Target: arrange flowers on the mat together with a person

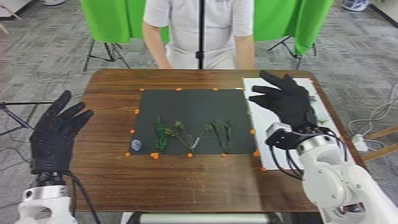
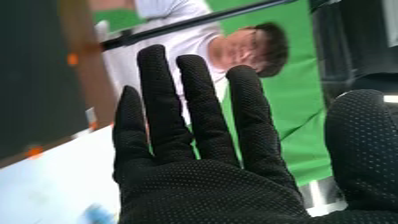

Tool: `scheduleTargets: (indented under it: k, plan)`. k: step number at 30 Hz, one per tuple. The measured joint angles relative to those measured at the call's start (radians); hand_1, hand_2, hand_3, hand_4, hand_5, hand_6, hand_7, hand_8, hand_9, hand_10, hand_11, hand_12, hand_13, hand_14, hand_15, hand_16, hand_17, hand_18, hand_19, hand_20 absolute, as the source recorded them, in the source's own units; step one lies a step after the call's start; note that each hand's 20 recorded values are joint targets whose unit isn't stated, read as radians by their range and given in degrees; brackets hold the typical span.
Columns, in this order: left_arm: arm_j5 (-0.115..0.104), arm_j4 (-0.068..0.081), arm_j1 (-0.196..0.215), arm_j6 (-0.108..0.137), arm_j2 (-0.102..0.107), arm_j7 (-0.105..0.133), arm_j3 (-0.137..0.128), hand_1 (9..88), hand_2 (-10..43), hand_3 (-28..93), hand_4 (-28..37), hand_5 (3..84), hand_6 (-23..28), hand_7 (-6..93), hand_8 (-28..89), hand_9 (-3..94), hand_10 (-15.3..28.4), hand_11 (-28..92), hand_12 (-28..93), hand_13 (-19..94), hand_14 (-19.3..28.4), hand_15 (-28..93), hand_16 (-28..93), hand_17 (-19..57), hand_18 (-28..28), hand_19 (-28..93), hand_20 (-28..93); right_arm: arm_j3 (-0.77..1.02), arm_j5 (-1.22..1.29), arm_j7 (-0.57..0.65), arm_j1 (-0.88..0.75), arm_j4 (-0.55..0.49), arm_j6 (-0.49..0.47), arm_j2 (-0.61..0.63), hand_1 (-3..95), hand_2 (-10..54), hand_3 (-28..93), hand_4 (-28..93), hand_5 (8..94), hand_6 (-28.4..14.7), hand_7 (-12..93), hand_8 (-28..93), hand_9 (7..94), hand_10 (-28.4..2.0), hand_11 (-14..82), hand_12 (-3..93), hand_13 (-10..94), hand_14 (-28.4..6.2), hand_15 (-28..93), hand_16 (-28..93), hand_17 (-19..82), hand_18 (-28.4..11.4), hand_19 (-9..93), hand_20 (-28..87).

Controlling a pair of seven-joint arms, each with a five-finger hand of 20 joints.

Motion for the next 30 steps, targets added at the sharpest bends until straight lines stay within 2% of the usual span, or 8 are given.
scheduleTargets:
  k: [5, 9, 14, 20, 30]
  plan:
    - [0.021, 0.003, -0.002, -0.008, -0.028, -0.023, 0.000, 19.0, 7.5, 73, -28.3, 29.6, 3.1, 10.3, -9, 33.7, 15.6, 18, 11, 28, 22.1, 38, -4, -5.6, 24.4, 54, 8, 0.015, -0.044, 0.007, -0.042, 0.002, 0.014, -0.013, 13.7, 12.1, 71, -28, 42.5, -0.3, 11, -12, 46.0, -16.1, 9.7, 13.9, 35, -20.3, 29, 13, 3, -20.4, 38, 18]
    - [0.049, 0.006, -0.008, -0.015, -0.046, -0.046, 0.003, 19.1, 7.6, 73, -28.3, 28.9, 2.9, 10.3, -9, 33.4, 15.5, 17, 11, 28, 22.1, 38, -4, -5.4, 24.4, 54, 7, 0.034, -0.065, 0.021, -0.060, 0.002, 0.018, -0.021, 13.4, 12.1, 71, -27, 41.9, -0.2, 11, -12, 45.6, -16.2, 9.4, 14.0, 35, -20.5, 29, 14, 3, -20.8, 39, 18]
    - [0.060, 0.006, -0.009, -0.025, -0.060, -0.063, 0.004, 19.4, 7.6, 73, -28.3, 28.9, 2.8, 10.0, -9, 33.5, 15.6, 17, 11, 28, 22.2, 37, -4, -3.5, 23.9, 54, 6, 0.054, -0.090, 0.059, -0.082, 0.002, 0.014, -0.028, 13.4, 12.0, 71, -27, 41.2, -0.2, 11, -12, 45.4, -16.3, 9.2, 14.1, 35, -20.7, 29, 14, 3, -21.0, 39, 18]
    - [0.059, 0.006, -0.008, -0.023, -0.060, -0.061, 0.007, 19.8, 7.5, 73, -28.3, 28.9, 2.9, 10.1, -9, 33.7, 15.8, 18, 11, 29, 22.4, 38, -4, -3.1, 24.1, 55, 4, 0.058, -0.085, 0.058, -0.096, 0.002, 0.013, -0.031, 13.4, 11.9, 71, -27, 41.2, -0.2, 11, -11, 45.6, -16.1, 9.2, 14.2, 36, -20.7, 29, 15, 3, -21.1, 39, 18]
    - [0.058, 0.004, -0.011, -0.023, -0.049, -0.061, 0.023, 20.9, 7.6, 73, -28.3, 29.0, 3.5, 11.4, -9, 33.8, 16.6, 21, 12, 28, 22.4, 40, -4, -5.3, 24.6, 56, 4, 0.056, -0.069, 0.047, -0.091, 0.002, 0.013, -0.031, 13.5, 12.0, 71, -27, 41.7, -0.2, 12, -12, 46.6, -16.2, 9.7, 14.4, 37, -20.5, 31, 15, 3, -21.2, 39, 18]
